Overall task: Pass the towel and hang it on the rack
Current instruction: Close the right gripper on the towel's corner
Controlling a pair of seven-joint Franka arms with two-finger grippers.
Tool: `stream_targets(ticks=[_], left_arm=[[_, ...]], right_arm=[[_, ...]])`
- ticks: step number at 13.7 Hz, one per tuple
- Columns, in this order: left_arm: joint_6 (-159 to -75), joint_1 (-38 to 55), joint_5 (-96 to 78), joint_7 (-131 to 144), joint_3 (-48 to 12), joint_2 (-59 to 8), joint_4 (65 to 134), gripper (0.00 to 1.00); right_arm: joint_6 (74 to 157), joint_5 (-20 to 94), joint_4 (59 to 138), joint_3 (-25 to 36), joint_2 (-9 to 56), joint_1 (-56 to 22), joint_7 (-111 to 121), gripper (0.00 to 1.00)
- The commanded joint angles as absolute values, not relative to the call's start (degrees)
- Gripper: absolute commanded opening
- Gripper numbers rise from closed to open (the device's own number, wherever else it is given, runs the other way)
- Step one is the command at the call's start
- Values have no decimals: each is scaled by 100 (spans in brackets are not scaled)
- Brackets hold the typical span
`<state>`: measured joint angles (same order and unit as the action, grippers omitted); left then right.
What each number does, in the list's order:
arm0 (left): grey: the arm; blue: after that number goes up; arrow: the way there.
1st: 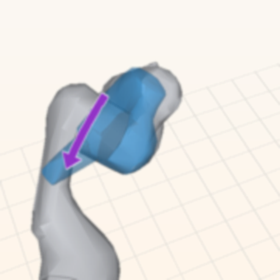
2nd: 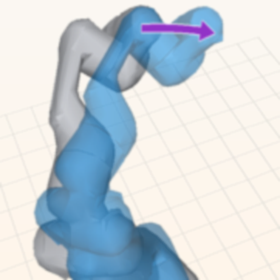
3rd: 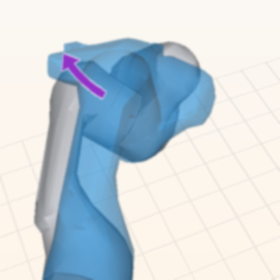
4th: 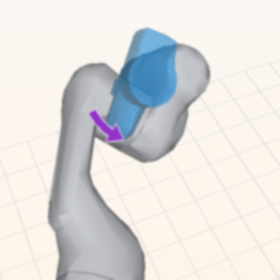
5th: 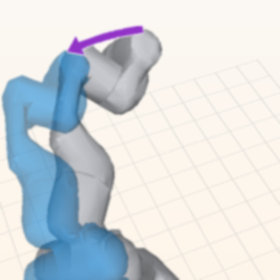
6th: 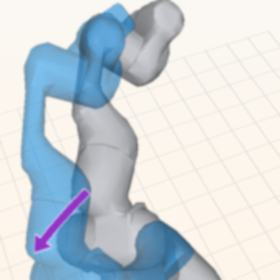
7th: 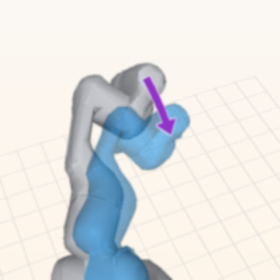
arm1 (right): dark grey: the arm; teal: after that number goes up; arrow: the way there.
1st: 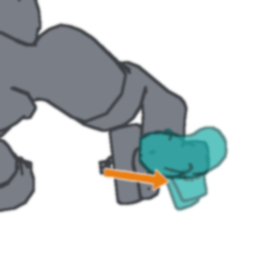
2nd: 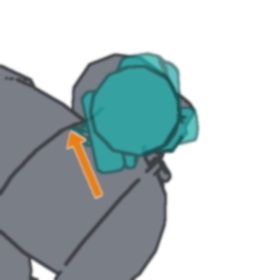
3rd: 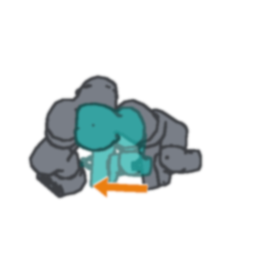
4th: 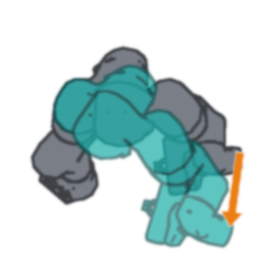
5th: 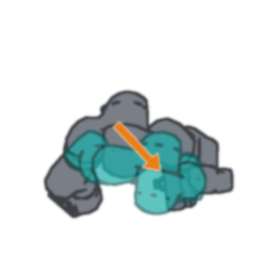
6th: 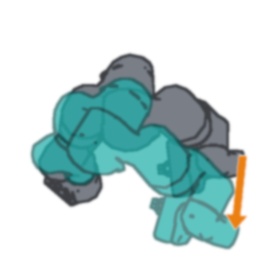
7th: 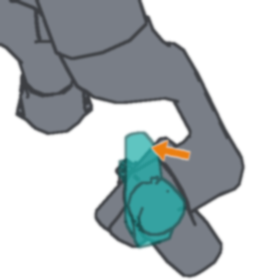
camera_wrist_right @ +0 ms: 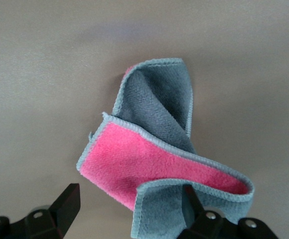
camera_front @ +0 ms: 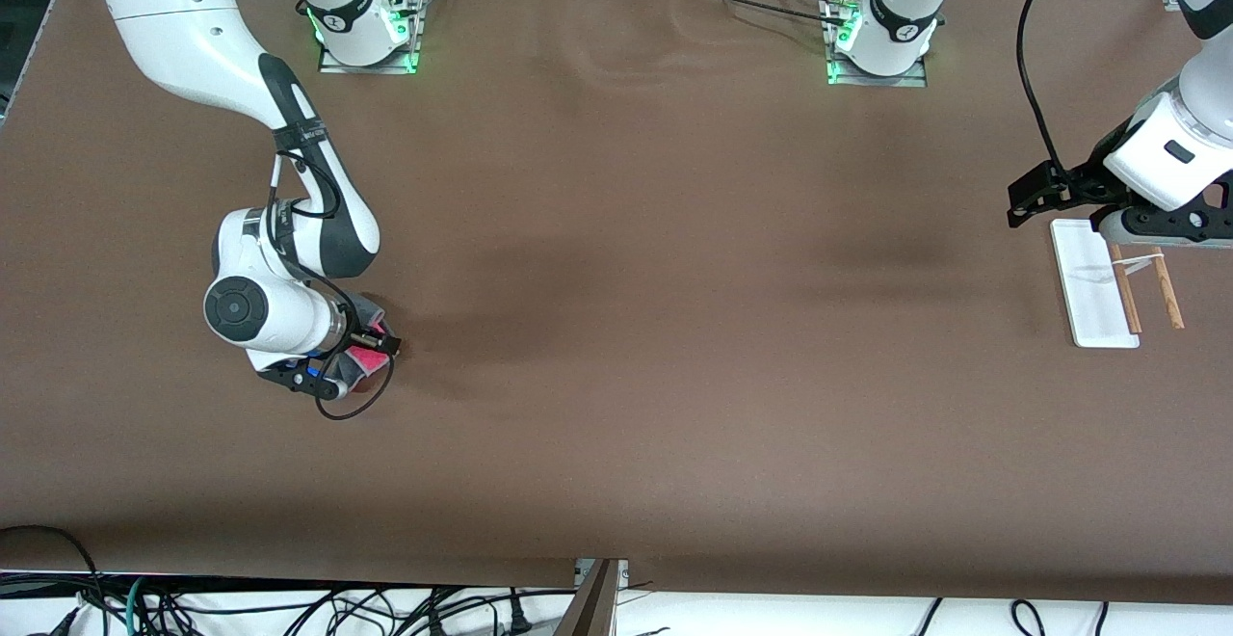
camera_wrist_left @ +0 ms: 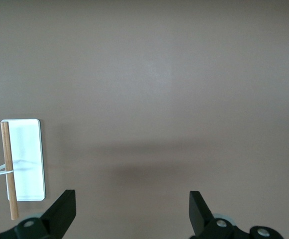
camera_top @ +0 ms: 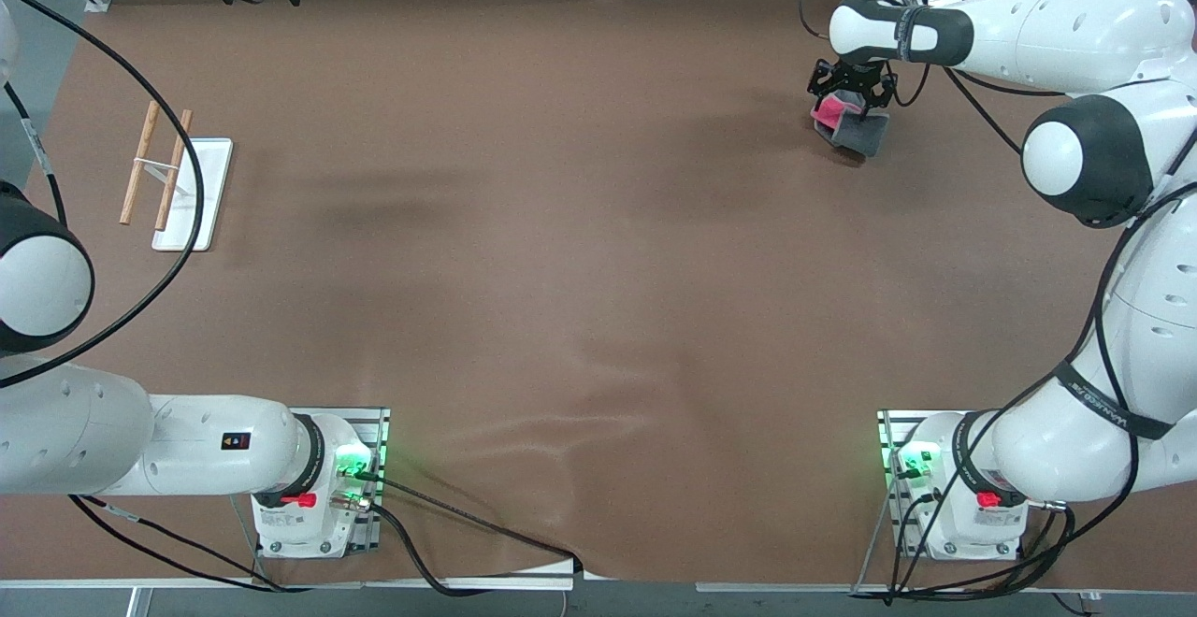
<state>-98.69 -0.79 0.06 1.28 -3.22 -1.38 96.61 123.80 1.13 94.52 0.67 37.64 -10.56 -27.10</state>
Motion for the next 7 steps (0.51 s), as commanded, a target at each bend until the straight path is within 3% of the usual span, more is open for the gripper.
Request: stream_targets(ticks=[1,7], left_arm=[[-9835,-167,-44,114,-404,-167,9589,100],[-9826,-176,-44,105,-404,-167,9589,100]], right_arm=[[12331,79,9720,70,3525,-1002,-2576,74],[12322,79,9721,79,3524,-993,-2540,15]])
